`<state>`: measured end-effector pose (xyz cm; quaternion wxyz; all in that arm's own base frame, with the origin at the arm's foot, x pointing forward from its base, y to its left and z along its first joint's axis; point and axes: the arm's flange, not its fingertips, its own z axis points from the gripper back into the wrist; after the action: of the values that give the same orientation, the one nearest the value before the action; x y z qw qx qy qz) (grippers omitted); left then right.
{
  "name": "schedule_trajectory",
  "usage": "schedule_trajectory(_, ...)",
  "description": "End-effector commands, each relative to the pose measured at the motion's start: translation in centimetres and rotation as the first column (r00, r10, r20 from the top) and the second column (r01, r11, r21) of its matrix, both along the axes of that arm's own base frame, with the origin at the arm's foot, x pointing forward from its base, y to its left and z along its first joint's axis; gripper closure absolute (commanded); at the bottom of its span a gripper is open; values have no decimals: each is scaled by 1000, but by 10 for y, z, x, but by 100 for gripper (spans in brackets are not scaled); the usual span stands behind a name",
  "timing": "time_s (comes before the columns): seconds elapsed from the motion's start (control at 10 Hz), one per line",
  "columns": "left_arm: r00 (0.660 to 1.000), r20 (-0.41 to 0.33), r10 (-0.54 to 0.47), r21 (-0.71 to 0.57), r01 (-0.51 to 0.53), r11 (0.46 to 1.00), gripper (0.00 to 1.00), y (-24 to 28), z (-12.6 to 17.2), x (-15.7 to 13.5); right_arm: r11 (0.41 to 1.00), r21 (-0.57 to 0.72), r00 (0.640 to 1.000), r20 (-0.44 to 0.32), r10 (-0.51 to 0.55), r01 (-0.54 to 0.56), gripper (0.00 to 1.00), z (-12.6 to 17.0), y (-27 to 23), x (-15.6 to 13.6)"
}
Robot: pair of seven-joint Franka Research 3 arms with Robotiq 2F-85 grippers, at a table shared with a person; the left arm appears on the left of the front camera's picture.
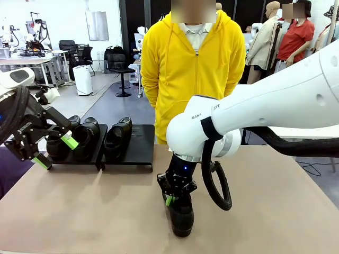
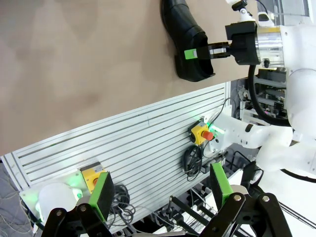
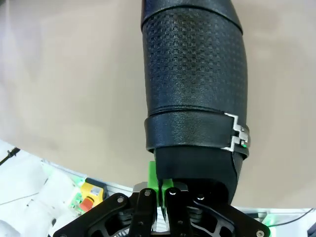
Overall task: Organize the shoes by placing them on the stand.
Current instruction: Pick up one Shoe and place it in the middle of the table.
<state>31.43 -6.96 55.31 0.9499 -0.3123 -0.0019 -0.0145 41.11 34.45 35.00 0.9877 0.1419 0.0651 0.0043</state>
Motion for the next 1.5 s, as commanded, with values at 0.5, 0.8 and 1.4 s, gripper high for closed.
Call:
schedule_trajectory(0.5,1000,8,-16,-22,16,1000,0,2,1,0,1000,0,1000,0,1,-1,100,1,0,0)
schedule_trajectory(0.8,1000,8,-16,-22,16,1000,0,2,1,0,999,-28,998,55,19,-17,0,18,-6,-6)
schedule_trajectory(1.4,1000,8,-16,-22,16,1000,0,2,1,0,1000,-8,989,149,-26,27,0,156,-141,-35)
